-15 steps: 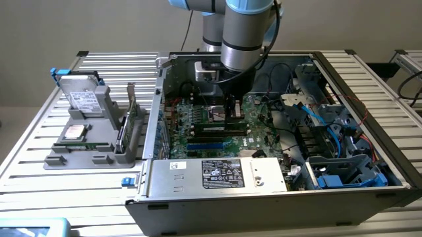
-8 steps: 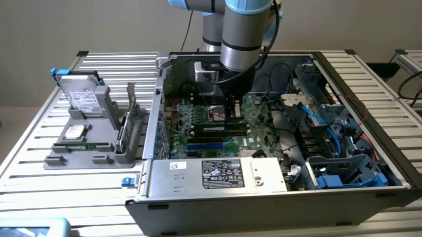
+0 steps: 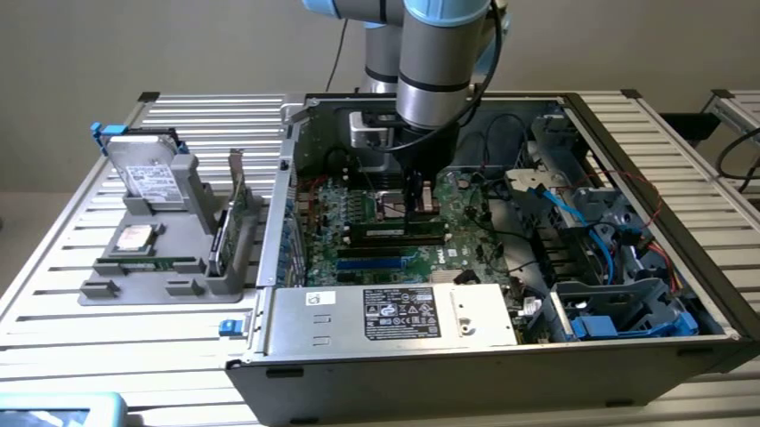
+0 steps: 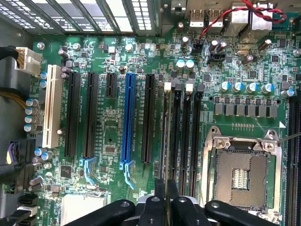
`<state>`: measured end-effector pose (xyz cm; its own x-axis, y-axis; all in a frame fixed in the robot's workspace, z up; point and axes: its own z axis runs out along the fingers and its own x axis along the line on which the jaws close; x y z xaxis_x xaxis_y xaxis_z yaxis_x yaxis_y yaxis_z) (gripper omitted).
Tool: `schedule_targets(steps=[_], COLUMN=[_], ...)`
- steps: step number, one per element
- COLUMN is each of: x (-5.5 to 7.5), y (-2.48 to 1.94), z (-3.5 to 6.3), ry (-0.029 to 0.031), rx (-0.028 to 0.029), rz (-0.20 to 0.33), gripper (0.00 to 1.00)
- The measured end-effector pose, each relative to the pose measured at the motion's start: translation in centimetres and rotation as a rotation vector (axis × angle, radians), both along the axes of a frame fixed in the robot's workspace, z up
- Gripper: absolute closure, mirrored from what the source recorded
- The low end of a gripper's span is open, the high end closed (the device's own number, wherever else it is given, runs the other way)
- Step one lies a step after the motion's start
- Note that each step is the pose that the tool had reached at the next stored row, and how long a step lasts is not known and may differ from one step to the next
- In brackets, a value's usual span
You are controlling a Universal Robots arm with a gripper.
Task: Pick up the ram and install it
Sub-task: 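Insert the ram into the slot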
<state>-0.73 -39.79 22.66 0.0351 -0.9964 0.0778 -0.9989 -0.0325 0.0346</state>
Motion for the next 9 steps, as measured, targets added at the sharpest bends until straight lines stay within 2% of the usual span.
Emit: schedule_targets(steps=[9], x=[-0.02], y=[0.00], z=[-0.07], ry=[-0.0003], rx=[0.0000], rz=[0.000], gripper=[0.87])
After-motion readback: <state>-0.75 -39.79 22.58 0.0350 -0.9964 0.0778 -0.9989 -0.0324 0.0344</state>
